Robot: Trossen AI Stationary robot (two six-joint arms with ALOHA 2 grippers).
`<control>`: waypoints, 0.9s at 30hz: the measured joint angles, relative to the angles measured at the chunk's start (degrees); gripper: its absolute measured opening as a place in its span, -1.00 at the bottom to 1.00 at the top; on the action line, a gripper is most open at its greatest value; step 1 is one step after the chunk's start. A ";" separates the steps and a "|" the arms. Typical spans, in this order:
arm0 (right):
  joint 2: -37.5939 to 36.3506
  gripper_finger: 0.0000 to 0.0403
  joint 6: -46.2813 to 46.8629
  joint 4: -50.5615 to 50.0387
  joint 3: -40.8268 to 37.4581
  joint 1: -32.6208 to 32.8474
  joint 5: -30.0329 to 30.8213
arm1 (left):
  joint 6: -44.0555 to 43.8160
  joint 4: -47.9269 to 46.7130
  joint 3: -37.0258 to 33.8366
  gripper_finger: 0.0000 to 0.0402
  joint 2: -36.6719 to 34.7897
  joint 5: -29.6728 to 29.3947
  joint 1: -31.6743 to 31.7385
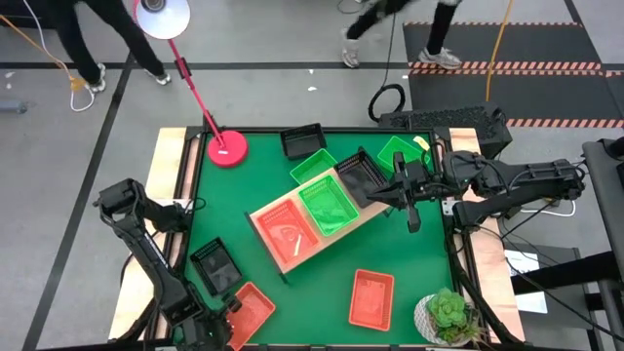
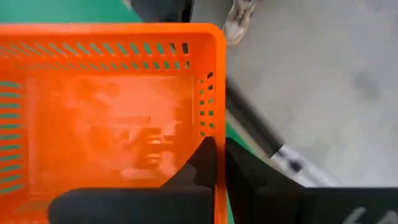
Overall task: Stack baskets on shelf by color
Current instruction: Stack the left orange bin on top of the orange bin on the shelf
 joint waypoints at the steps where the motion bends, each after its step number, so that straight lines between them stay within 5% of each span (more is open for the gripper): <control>1: 0.00 -0.99 -0.12 -0.04 0.00 0.00 0.00 | -0.21 -0.43 0.82 -0.92 -0.61 -0.02 0.27; 12: 0.00 -0.99 -4.06 -0.33 0.00 -0.02 0.00 | 1.71 -22.72 26.41 -0.93 -3.56 -0.79 6.31; 18: 0.00 -0.99 -4.09 -1.92 -0.02 -0.04 0.00 | -6.75 -26.42 42.63 -0.92 -3.65 3.82 12.31; 27: -0.11 -0.99 -4.09 -4.96 -0.02 -0.04 -0.02 | -20.42 -31.02 59.91 -0.96 -3.67 2.64 22.99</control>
